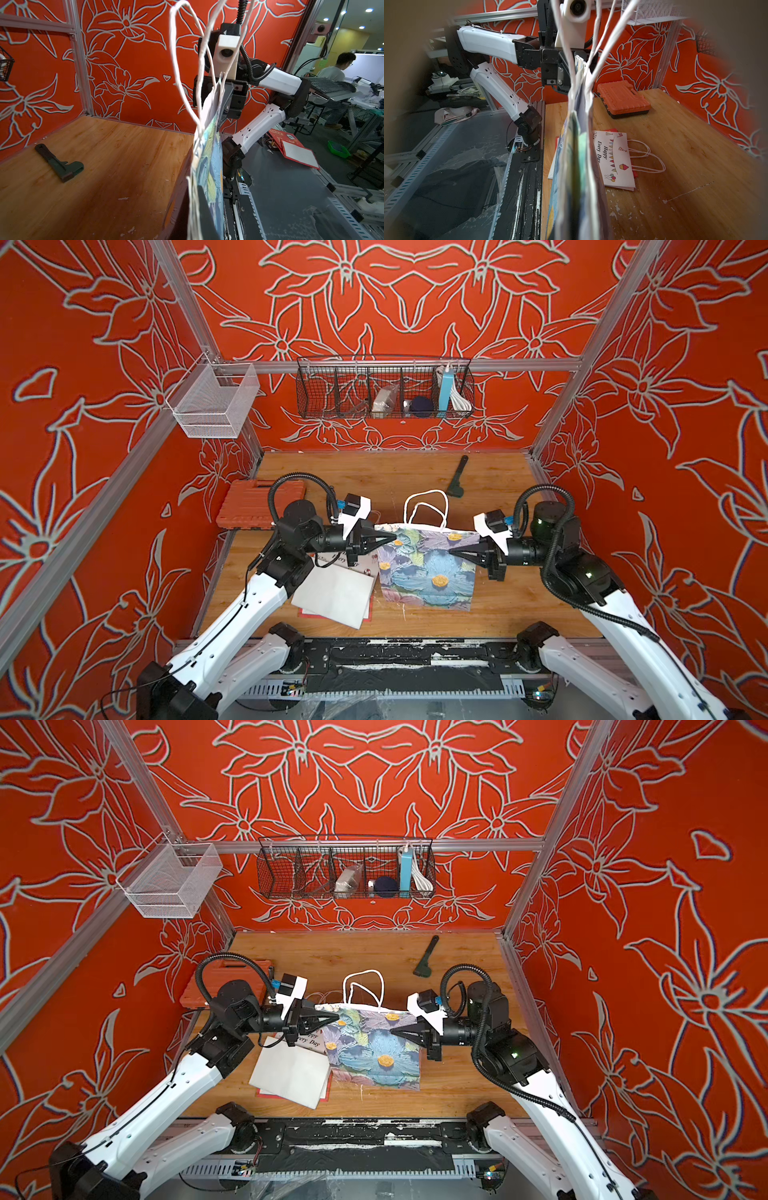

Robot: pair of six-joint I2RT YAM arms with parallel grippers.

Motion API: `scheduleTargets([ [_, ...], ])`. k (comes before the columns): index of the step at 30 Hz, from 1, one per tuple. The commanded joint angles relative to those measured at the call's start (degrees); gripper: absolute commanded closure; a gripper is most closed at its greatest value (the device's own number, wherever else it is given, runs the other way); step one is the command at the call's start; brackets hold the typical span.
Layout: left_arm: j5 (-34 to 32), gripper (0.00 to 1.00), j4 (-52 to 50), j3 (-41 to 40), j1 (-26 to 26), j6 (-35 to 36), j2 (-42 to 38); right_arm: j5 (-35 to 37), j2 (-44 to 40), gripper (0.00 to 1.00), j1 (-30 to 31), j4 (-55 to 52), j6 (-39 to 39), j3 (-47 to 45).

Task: Put away the paper bag
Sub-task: Press the paper bag.

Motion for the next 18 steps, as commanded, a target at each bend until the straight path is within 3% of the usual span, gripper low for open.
scheduleTargets([
  [1, 1.85, 1.0, 4.33, 1.88, 0.68, -0.4, 0.82, -2.28, 0.37, 1.0, -0.25, 0.6, -1.82, 0.11],
  [3, 1.77, 1.0, 5.64, 1.93, 0.68, -1.28, 1.09, -2.33, 0.92, 1.0, -0.34, 0.92, -1.8, 0.2],
  [4, 1.55, 0.94, 5.57, 2.09, 0.63, -1.48, 1.18, -2.42, 1.1, 1.0, -0.36, 1.3, -1.54, 0.12],
  [5, 1.13, 0.73, 4.82, 2.36, 0.69, -1.5, 1.26, -2.54, 1.22, 1.0, -0.42, 1.98, -1.08, 0.03],
  [6, 1.06, 0.58, 3.62, 2.5, 0.65, -0.96, 1.23, -2.53, 1.3, 1.0, -0.42, 2.55, -0.71, -0.04],
  [8, 1.27, 0.52, 1.89, 2.22, 0.71, 0.47, 1.17, -2.7, 1.28, 1.0, -0.49, 3.26, -0.29, 0.07],
  [11, 2.14, 0.63, 3.44, 1.32, 0.64, -0.28, 1.18, -2.7, 1.54, 1.0, -0.57, 3.55, -0.05, 0.11],
  [14, 2.27, 1.0, 5.57, 1.31, 0.69, -2.26, 1.75, -2.92, 1.98, 1.0, -0.51, 4.63, 0.46, -0.28],
  [18, 0.54, 1.0, 4.9, 1.27, 0.66, -1.48, 1.5, -2.29, 2.21, 0.97, -0.51, 5.15, 1.25, -0.26],
])
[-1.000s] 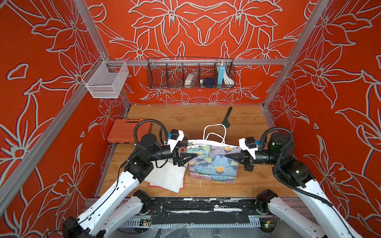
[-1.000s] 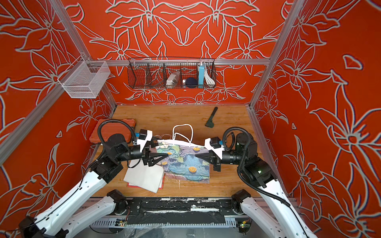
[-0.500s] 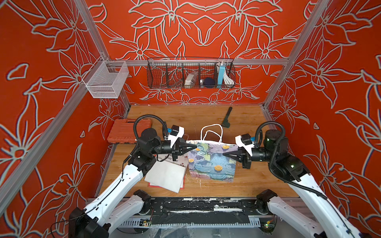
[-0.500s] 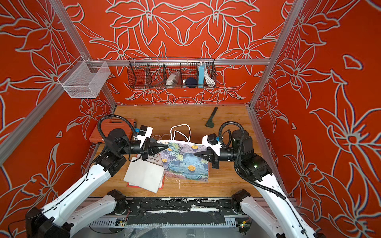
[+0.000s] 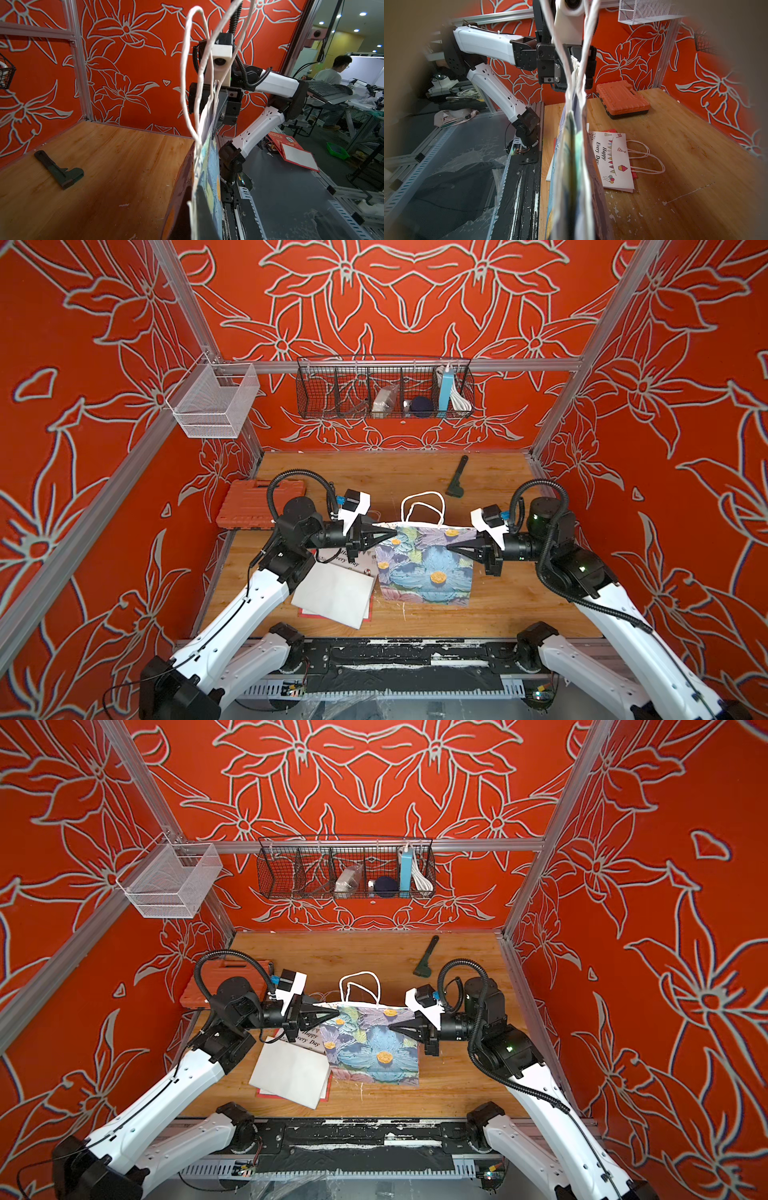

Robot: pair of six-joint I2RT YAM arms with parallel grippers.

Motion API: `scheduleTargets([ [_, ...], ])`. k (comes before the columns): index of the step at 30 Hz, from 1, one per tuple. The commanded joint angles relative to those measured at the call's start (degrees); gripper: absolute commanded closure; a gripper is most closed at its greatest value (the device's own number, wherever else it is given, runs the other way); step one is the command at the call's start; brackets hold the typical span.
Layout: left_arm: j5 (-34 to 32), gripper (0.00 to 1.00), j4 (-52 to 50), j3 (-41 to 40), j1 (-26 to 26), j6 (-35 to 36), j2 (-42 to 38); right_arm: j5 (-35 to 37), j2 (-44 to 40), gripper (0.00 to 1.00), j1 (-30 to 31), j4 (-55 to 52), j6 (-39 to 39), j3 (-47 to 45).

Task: Put away the paper bag
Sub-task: Press the paper bag.

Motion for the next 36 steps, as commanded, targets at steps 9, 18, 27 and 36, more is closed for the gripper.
scheduleTargets([
  [9, -0.98, 1.0, 4.37, 1.68, 0.68, -3.8, 0.54, 1.97, -2.21, 0.46, -0.51, -2.81, -2.1, -3.51],
  [18, -2.74, 1.0, 6.71, 1.88, 1.01, -7.74, 0.08, -1.12, -1.06, 1.0, -0.9, 0.71, -0.74, -3.5],
  [27, -3.61, 0.59, 2.62, 1.76, 1.13, -9.0, -0.12, -0.47, -3.72, 1.0, -1.69, 5.52, 3.65, -4.67],
  [36, 0.98, 0.46, -3.09, 0.02, 1.13, -5.44, 0.1, -2.26, -2.5, 1.0, -1.88, 5.46, 4.64, -2.92],
])
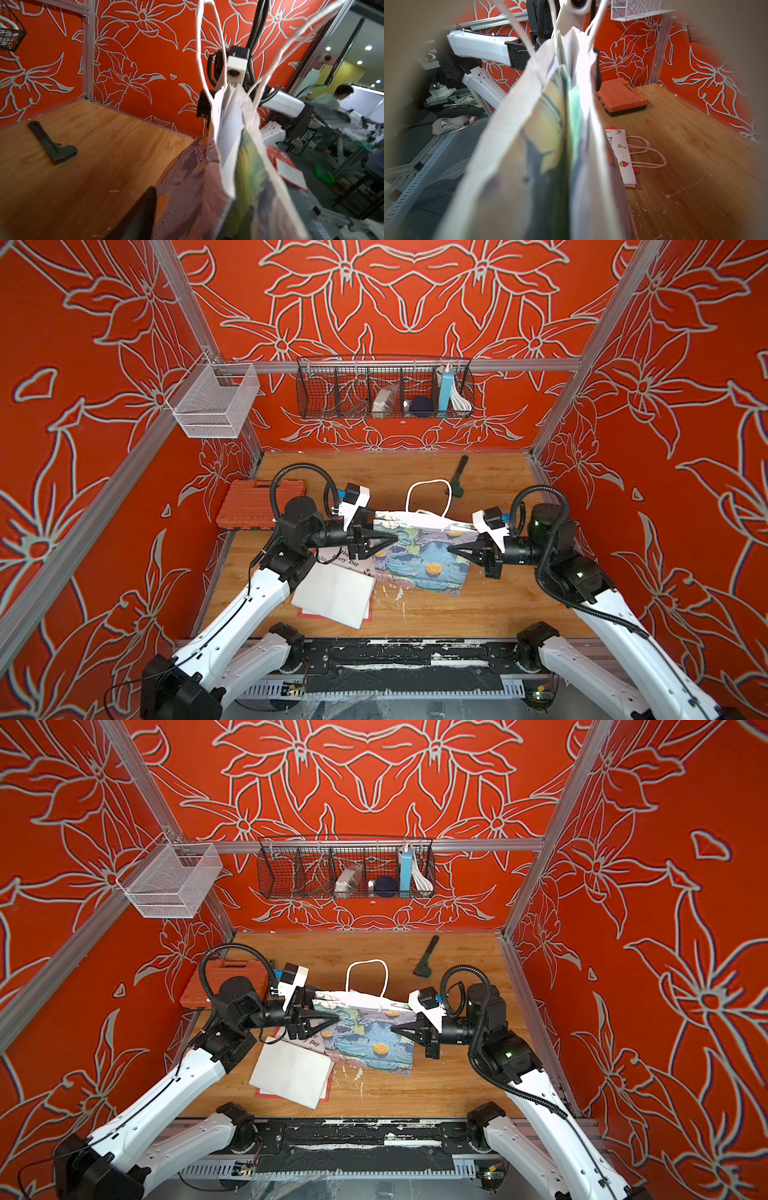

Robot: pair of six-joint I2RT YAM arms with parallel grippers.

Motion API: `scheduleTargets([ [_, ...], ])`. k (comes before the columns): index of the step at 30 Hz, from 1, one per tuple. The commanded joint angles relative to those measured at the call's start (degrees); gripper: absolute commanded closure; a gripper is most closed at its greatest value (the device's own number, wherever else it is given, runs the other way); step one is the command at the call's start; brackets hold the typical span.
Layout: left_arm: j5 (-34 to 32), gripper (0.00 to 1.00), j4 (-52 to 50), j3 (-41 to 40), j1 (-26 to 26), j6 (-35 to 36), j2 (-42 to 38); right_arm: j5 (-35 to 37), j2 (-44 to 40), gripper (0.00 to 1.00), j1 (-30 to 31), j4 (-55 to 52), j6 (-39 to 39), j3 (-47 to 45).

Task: Put away the paper bag
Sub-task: Press the paper bag.

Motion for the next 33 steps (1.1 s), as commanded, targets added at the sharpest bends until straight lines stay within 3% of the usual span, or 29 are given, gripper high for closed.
scheduleTargets([
  [1, 3.25, 0.55, -2.32, 0.87, 0.4, 2.81, -0.1, -2.2, 0.02, 1.0, -0.41, 1.39, 0.49, 1.65],
  [4, 3.0, 0.97, -0.02, 1.17, 0.37, 2.5, -0.52, -1.03, -0.69, 1.0, -0.39, 0.76, 0.48, 0.98],
  [6, 1.97, 1.0, 1.84, 1.03, 0.36, 1.83, -1.08, -0.12, -1.56, 0.95, -0.47, 0.47, 0.51, 0.06],
  [7, 1.77, 1.0, 3.21, 1.16, 0.4, 0.9, -1.24, 0.52, -2.17, 0.78, -0.51, 0.32, 0.57, -0.53],
  [10, 0.7, 1.0, 7.63, 1.43, 0.36, -3.25, -1.46, 1.33, -4.08, 0.48, -0.8, 0.16, 1.31, -2.25],
  [13, -1.56, 1.0, 14.18, 0.37, 0.4, -9.13, -1.43, 1.62, -6.08, 0.39, -0.94, 2.28, 3.68, -4.26],
  [16, -3.45, 1.0, 21.14, -0.97, 0.36, -15.21, -1.11, 1.06, -7.26, 0.39, -1.0, 5.63, 6.34, -6.18],
  [19, -5.3, 1.0, 25.21, -1.6, 0.37, -18.91, -1.2, 0.83, -7.19, 0.47, -1.0, 6.56, 6.54, -6.87],
  [24, -6.83, 1.0, 28.31, -2.51, 0.35, -22.92, -1.08, -0.2, -6.61, 0.73, -1.01, 7.91, 6.34, -5.71],
  [27, -7.51, 1.0, 28.47, -3.54, 0.32, -23.08, -1.62, 0.08, -6.59, 0.98, -1.1, 8.76, 6.59, -4.55],
  [28, -7.84, 1.0, 28.82, -3.87, 0.37, -23.44, -1.85, 0.13, -6.68, 1.0, -1.09, 9.28, 7.0, -4.41],
  [31, -8.91, 1.0, 29.88, -4.1, 0.33, -24.51, -2.16, 0.83, -7.26, 1.0, -1.1, 11.59, 8.9, -4.83],
  [33, -9.68, 1.0, 31.09, -4.11, 0.27, -25.62, -2.16, 3.05, -7.61, 0.64, -1.18, 11.93, 9.96, -5.27],
])
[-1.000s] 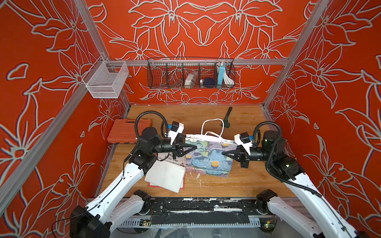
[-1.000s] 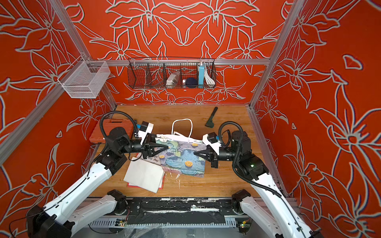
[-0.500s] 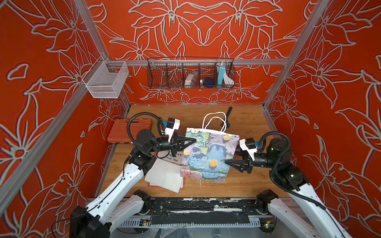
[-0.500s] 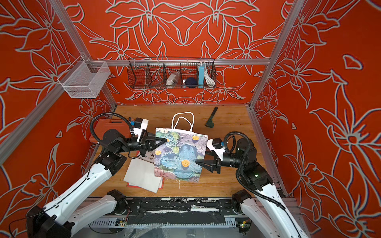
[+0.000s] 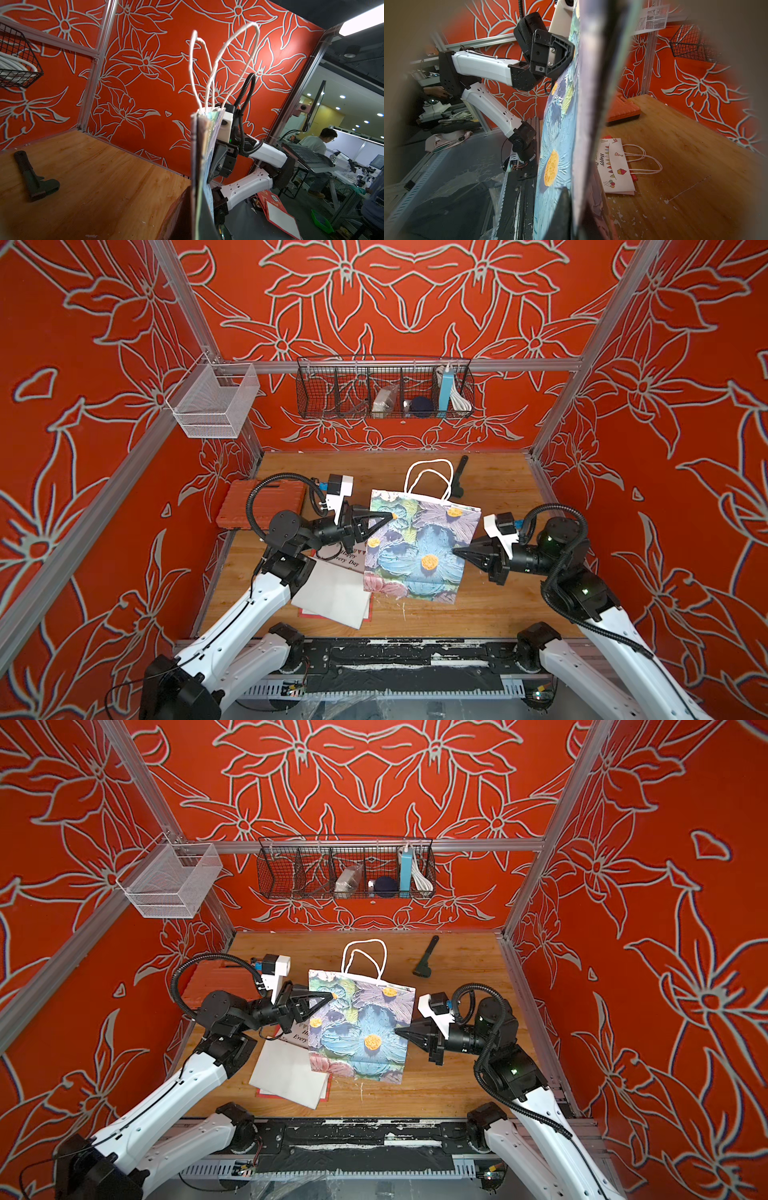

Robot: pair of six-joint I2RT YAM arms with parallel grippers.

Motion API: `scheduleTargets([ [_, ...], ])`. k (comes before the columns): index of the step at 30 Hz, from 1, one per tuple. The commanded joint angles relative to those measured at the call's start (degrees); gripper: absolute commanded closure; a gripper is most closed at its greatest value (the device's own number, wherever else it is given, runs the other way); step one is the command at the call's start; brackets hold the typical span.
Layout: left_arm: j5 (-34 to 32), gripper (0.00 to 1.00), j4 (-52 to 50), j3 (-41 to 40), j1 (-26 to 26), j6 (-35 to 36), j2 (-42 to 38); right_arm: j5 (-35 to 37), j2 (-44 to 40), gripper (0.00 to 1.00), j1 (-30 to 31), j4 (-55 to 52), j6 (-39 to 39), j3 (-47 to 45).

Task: Put away the paper bag
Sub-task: Press the paper bag.

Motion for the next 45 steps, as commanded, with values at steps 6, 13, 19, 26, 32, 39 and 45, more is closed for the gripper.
scheduleTargets([
  [6, -3.7, 1.0, 11.26, 1.25, 0.29, -8.0, 0.62, 3.02, 0.92, 0.09, -0.96, 1.69, 2.55, 1.69],
  [13, -4.73, 1.0, 17.03, 2.0, -0.01, -12.42, 2.53, -3.93, 4.96, 0.02, -1.01, -2.62, 0.76, 4.77],
  [19, -6.1, 1.0, 20.36, 2.67, -0.31, -14.77, 5.35, -5.87, 6.09, 0.17, -0.96, 1.21, 0.5, 4.32],
  [26, -4.65, 1.0, 8.51, 2.66, -0.4, -5.39, 2.61, 4.64, 2.62, 0.13, -1.05, -3.54, -3.51, 6.37],
  [32, -2.77, 1.0, 8.49, 1.71, -0.39, -4.74, 0.48, 18.26, -3.01, 0.02, -1.82, -4.54, -5.41, 5.93],
  [39, -0.39, 1.0, 8.3, 1.82, -0.68, -4.05, 0.66, 9.76, 5.14, 0.02, -2.02, 8.12, 7.34, 8.96],
  [45, -0.83, 1.0, 9.58, 1.71, -1.11, -4.95, 1.89, 2.13, 10.42, 0.29, -2.02, 22.29, 19.98, 7.88],
])
